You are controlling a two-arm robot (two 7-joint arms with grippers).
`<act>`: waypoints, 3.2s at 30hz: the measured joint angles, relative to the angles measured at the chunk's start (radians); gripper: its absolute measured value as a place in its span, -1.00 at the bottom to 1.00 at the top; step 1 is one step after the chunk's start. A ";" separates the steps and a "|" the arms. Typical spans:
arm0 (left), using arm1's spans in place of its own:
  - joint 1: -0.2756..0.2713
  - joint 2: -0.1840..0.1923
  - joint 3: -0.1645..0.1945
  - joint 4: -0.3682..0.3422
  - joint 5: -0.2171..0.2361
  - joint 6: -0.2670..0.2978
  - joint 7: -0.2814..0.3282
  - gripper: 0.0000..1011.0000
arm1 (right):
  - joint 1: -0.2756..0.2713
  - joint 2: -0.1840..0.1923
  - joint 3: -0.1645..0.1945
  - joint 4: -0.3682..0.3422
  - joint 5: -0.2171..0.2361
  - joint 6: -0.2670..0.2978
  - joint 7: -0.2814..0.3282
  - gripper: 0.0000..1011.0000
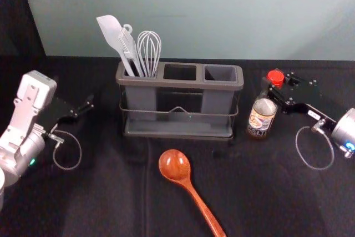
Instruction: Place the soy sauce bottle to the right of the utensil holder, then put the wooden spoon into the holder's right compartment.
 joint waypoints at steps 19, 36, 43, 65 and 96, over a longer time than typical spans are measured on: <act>0.000 0.000 0.000 0.000 0.000 0.000 0.000 0.99 | 0.002 0.001 -0.001 0.000 0.002 0.000 0.001 0.62; 0.000 0.000 0.000 0.000 0.000 0.000 0.000 0.99 | 0.001 0.002 0.000 -0.002 0.001 -0.001 0.000 0.98; 0.000 0.000 0.000 0.000 0.000 0.000 0.000 0.99 | -0.043 0.030 0.040 -0.120 -0.014 -0.015 -0.037 0.98; 0.000 0.000 0.000 0.000 0.000 0.000 0.000 0.99 | -0.159 0.085 -0.039 -0.520 -0.088 0.233 -0.145 0.98; 0.000 0.000 0.000 0.000 0.000 0.000 0.000 0.99 | 0.066 -0.228 -0.342 -0.389 -0.273 1.115 -0.359 0.98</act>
